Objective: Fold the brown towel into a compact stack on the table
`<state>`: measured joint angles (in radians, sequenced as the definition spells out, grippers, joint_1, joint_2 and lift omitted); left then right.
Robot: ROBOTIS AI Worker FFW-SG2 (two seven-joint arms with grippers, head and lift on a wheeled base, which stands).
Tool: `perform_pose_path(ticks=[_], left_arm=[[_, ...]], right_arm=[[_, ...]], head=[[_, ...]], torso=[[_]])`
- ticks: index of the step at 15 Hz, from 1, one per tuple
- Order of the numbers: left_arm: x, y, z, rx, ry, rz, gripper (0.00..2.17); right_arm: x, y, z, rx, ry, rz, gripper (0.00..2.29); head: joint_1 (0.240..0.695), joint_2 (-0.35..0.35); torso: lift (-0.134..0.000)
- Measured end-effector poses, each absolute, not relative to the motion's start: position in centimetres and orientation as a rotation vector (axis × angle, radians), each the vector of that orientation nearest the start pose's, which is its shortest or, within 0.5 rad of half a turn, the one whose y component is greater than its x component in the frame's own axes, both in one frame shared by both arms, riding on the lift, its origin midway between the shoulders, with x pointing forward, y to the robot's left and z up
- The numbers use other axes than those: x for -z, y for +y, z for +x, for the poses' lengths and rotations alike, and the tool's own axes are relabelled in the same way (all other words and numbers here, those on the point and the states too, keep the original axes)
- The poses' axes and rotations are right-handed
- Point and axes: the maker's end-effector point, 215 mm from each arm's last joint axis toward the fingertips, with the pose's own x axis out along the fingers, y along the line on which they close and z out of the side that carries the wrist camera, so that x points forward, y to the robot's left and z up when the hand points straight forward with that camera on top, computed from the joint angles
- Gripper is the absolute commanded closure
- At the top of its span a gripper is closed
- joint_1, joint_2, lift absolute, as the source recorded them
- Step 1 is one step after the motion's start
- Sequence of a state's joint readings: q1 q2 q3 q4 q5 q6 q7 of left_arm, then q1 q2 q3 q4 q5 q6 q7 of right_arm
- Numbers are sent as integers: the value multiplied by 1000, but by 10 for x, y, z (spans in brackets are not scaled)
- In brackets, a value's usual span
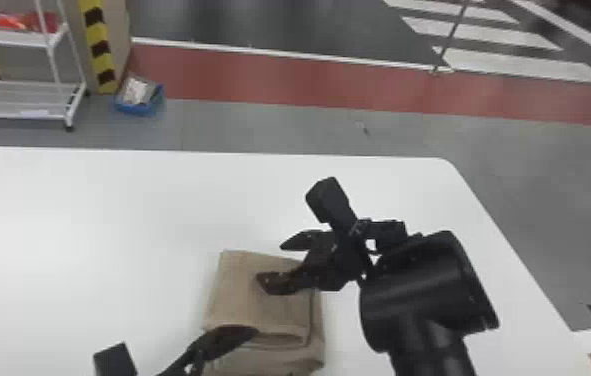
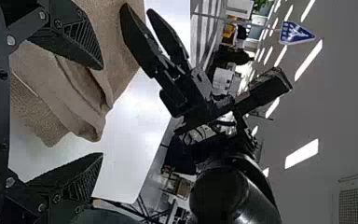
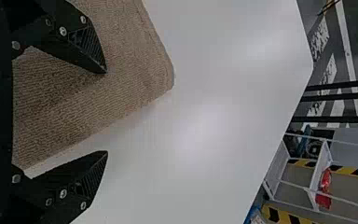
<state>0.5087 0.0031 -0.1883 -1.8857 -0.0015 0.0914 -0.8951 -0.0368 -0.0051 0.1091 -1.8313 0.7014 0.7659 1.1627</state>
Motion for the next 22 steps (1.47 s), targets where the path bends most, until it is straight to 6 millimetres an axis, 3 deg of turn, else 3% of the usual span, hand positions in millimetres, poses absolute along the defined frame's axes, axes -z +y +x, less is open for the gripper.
perform_pose_path(ticks=[4,7,11,15,17,22], left_arm=[[414,-34,306,1068,239,-191,262],[411,-23,311,1038,231,-188,252],[407,-8,321,1002,223,-189,208],[405,11,330,957,220,-198,130],[401,25,338,926,213,-205,130],[400,37,340,900,215,-205,134]], right_arm=[[439,-99,487,-856,739,-321,309],[419,-112,474,-868,729,-232,309],[403,-153,451,-874,744,-197,309],[387,-227,466,-728,756,-257,309],[383,-246,470,-686,769,-306,309],[410,-232,466,-703,850,-469,309]], head=[[695,-189],[695,-194],[695,-226],[695,-296],[695,-304],[695,-271]], torso=[[-124],[-124],[-124],[-124],[-124],[-124]])
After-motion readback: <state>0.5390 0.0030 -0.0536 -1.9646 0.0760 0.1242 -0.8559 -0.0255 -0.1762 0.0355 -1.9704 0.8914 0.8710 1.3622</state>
